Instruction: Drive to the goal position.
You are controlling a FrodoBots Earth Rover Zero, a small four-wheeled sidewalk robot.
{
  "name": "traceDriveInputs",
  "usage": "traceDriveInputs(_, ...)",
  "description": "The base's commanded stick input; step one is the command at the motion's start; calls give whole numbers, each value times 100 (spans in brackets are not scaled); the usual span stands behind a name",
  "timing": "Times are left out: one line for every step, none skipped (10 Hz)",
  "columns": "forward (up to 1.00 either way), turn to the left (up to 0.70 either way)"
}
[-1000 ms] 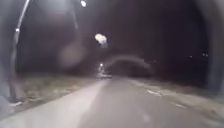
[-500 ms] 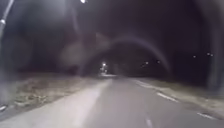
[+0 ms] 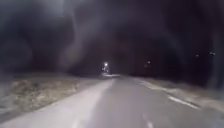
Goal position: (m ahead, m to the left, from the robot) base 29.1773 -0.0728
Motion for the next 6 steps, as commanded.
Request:
traceDriveInputs(100,4)
traceDriveInputs(100,4)
traceDriveInputs(100,4)
traceDriveInputs(100,3)
traceDriveInputs(100,1)
traceDriveInputs(100,0)
